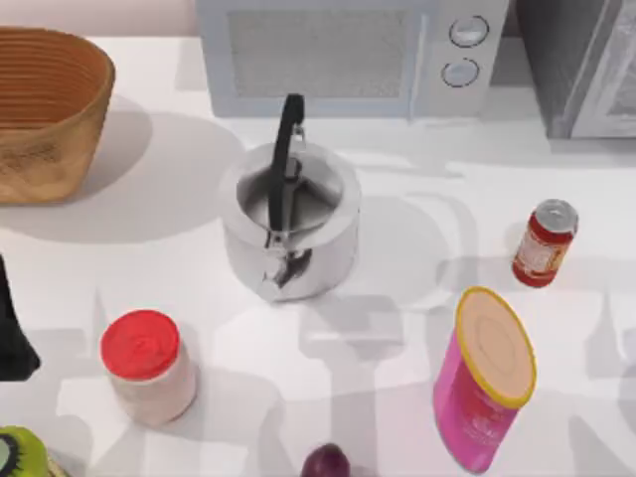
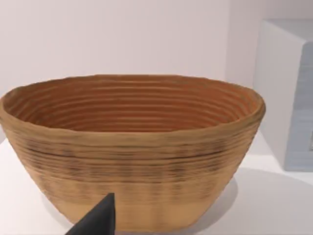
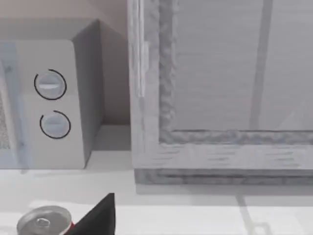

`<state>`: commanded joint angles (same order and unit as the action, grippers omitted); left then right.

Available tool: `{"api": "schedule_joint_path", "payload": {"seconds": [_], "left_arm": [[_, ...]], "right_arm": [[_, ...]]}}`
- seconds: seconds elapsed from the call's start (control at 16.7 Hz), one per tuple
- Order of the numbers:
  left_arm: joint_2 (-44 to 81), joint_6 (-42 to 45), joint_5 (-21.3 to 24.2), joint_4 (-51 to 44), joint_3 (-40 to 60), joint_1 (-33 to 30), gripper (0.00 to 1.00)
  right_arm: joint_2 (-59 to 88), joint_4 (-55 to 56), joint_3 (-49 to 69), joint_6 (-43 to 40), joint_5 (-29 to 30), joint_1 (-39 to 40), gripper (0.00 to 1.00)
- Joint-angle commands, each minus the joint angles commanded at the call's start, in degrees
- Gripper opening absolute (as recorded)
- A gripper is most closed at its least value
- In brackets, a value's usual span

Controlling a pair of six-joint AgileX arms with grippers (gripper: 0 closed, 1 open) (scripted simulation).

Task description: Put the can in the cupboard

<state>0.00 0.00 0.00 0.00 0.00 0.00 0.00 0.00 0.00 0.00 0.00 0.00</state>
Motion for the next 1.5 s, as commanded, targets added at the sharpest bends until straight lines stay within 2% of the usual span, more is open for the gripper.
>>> {"api": "schedule_joint_path", "payload": {"seconds": [0.24, 0.54, 0.9, 1.5], "left_arm": [[0.0, 0.0, 0.0, 0.0, 0.0, 0.0, 1.00], [0.0, 0.0, 0.0, 0.0, 0.0, 0.0, 1.00], [0.0, 0.0, 0.0, 0.0, 0.0, 0.0, 1.00], [0.0, 0.0, 0.0, 0.0, 0.0, 0.0, 1.00]], "right_arm": [[0.6, 1.3, 0.6, 0.1, 0.3, 0.3, 1.00], [10.0, 10.3, 2.7, 0.7, 3.2, 3.0, 1.00], [33.0, 26.4, 4.2, 2.2, 9.1, 9.1, 1.00], [77.7, 60.0, 8.5, 5.3, 21.3, 20.9, 1.00]]}}
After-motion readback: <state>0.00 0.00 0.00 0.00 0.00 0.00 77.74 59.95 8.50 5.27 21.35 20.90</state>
